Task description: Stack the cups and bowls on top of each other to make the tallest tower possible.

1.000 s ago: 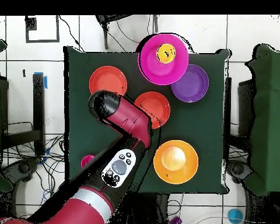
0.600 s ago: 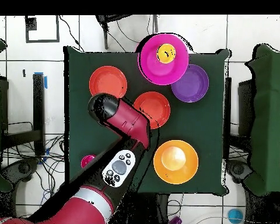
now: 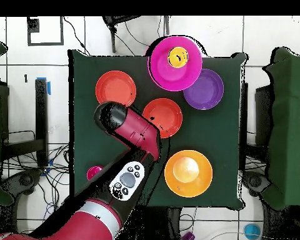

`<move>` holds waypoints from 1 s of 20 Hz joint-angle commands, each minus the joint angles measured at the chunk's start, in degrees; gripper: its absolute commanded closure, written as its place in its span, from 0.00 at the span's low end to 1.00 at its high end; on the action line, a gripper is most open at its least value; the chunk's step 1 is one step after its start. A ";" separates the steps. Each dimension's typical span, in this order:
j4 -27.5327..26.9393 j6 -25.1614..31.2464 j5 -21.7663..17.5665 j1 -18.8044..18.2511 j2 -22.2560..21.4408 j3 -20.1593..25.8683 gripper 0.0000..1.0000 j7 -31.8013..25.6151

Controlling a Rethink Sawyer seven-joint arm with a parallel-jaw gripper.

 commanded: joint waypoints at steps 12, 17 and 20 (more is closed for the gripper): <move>4.81 -7.60 -2.58 -0.25 2.21 12.02 0.00 9.29; 5.96 -9.18 -2.51 -0.70 1.62 13.42 0.00 9.04; 6.44 -10.04 -2.56 -0.96 1.47 14.03 0.00 8.94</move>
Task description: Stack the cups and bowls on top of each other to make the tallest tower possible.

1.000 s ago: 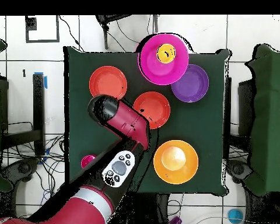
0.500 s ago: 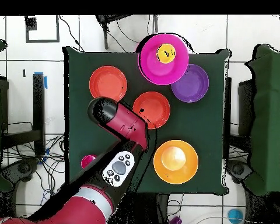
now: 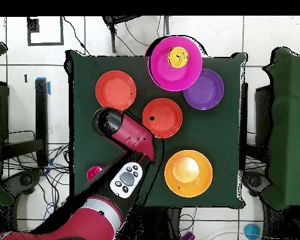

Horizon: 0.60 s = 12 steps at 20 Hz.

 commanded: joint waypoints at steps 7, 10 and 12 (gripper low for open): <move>4.84 -6.39 -2.85 -1.89 1.63 11.72 0.00 8.35; 5.32 -6.38 -3.13 -1.98 1.27 11.84 0.00 8.56; 6.62 -6.74 -3.04 -1.50 0.40 11.86 0.00 9.13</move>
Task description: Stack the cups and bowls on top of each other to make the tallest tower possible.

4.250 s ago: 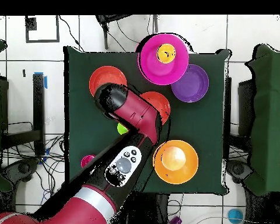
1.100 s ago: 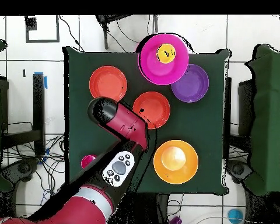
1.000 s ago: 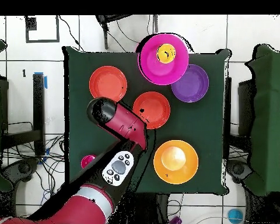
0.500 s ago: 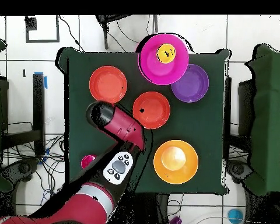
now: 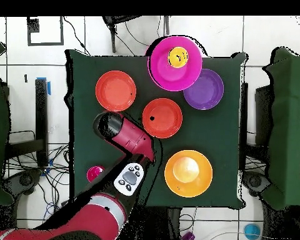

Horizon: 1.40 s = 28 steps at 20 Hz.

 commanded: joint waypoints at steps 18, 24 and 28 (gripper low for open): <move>2.72 9.43 -5.23 2.98 -5.90 1.74 0.00 14.88; 0.22 17.07 -7.92 3.56 -8.71 -0.74 0.00 18.01; -1.99 21.41 -10.14 2.79 -10.13 -1.44 0.00 19.27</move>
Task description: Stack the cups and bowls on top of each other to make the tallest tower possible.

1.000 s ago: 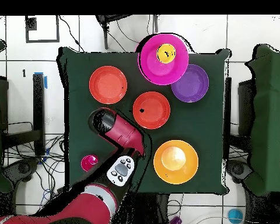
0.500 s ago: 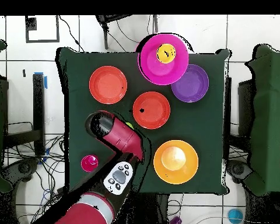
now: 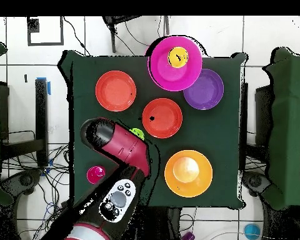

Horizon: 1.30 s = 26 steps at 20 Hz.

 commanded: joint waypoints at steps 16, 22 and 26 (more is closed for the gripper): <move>-7.29 9.75 -9.34 -3.29 -1.31 4.45 0.00 11.91; -5.21 4.08 -9.22 -5.44 0.49 6.54 0.00 9.76; -4.18 0.81 -9.42 -7.12 1.30 8.07 0.00 7.86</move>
